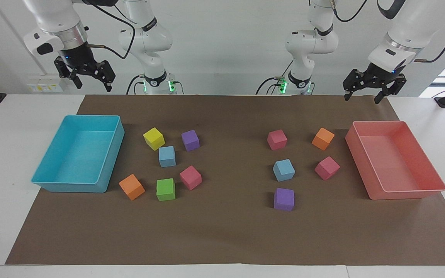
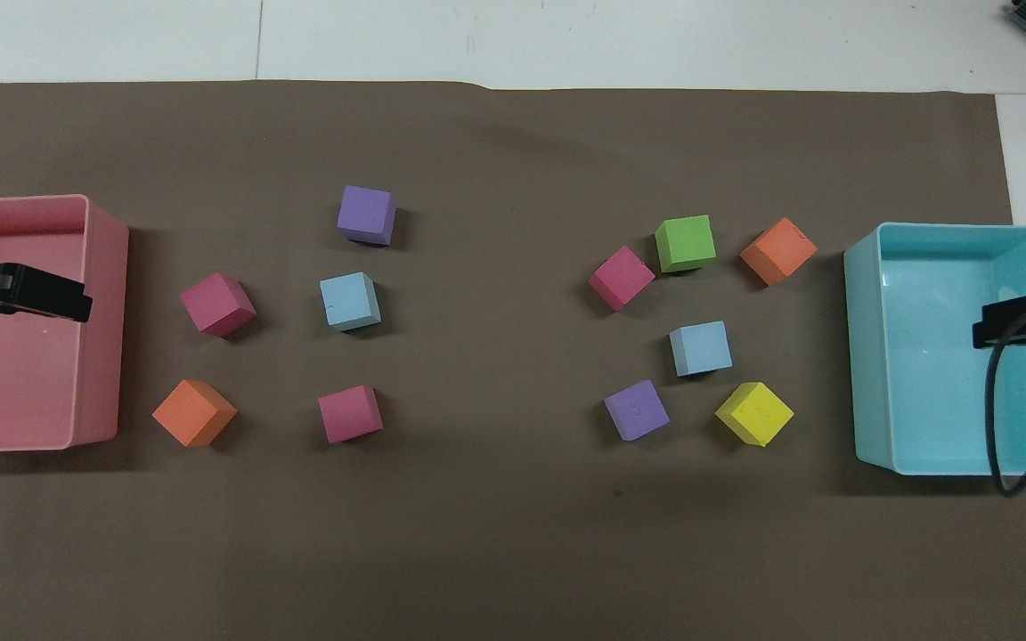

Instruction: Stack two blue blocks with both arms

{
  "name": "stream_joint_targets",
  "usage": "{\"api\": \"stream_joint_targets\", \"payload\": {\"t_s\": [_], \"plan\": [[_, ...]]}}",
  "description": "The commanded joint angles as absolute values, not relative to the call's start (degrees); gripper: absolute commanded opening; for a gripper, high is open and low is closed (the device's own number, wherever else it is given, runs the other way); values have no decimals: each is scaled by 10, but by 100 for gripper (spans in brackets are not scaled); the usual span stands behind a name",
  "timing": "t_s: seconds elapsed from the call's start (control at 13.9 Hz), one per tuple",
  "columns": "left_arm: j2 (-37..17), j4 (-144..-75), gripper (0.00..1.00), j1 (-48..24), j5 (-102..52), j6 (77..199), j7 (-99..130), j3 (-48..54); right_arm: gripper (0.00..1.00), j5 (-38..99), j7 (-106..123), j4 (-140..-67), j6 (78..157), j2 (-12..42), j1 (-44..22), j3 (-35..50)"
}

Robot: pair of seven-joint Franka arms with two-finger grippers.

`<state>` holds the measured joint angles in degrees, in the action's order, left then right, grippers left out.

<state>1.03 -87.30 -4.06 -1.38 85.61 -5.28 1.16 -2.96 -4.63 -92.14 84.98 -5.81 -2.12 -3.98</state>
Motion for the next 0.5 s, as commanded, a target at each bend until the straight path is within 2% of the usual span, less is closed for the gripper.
{"api": "stream_joint_targets", "payload": {"t_s": [0.0, 0.43], "plan": [[15, -869, 100, -40, -11, 853, -49, 11, 100, -32, -42, -931, 852, -69, -20, -37], [16, -869, 100, -39, -13, 853, -47, 10, 100, -16, -45, -950, 856, -77, -21, -37]]}}
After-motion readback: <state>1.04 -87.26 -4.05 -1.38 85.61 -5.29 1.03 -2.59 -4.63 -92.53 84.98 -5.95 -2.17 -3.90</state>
